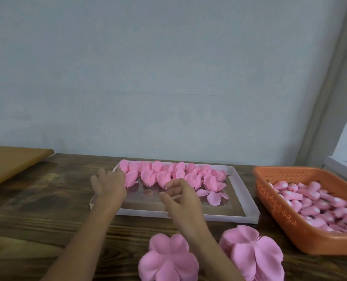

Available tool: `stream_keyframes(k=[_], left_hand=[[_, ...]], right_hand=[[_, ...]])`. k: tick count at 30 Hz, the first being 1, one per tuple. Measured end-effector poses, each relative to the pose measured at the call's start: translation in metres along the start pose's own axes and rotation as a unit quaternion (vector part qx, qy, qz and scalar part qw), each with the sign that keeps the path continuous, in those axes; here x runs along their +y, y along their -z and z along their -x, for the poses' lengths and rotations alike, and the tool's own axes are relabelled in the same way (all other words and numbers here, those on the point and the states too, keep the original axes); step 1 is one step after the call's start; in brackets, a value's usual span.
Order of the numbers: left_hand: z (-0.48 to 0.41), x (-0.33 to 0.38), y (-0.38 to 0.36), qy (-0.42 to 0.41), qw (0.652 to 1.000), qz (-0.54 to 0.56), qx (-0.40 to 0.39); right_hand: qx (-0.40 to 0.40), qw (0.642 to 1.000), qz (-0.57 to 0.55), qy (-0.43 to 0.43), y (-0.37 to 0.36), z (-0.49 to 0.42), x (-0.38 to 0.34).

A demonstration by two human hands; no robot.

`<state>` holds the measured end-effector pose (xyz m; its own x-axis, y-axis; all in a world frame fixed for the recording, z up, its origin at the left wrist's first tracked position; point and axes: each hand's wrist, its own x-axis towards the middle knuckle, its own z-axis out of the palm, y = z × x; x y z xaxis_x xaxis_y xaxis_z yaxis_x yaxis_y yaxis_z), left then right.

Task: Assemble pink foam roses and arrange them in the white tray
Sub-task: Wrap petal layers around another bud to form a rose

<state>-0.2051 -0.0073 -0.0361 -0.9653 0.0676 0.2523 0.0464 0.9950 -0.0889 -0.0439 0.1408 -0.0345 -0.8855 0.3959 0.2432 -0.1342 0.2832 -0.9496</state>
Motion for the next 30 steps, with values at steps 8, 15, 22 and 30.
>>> stream_keyframes(k=[8,15,22,30], left_hand=[[-0.009,-0.009,-0.019,0.015,0.998,0.05,0.018],[0.017,-0.014,0.012,-0.038,0.998,-0.021,0.036],[0.081,-0.01,0.049,-0.255,0.907,0.282,-0.182],[0.103,0.006,0.044,-0.32,0.856,0.33,-0.236]], right_hand=[[0.084,0.993,-0.067,0.057,0.057,-0.005,-0.055],[0.251,0.91,0.322,0.067,0.245,-0.079,-0.062],[-0.168,0.701,0.656,-0.225,0.315,-0.092,0.027],[-0.145,0.751,0.625,-0.158,0.306,-0.088,0.017]])
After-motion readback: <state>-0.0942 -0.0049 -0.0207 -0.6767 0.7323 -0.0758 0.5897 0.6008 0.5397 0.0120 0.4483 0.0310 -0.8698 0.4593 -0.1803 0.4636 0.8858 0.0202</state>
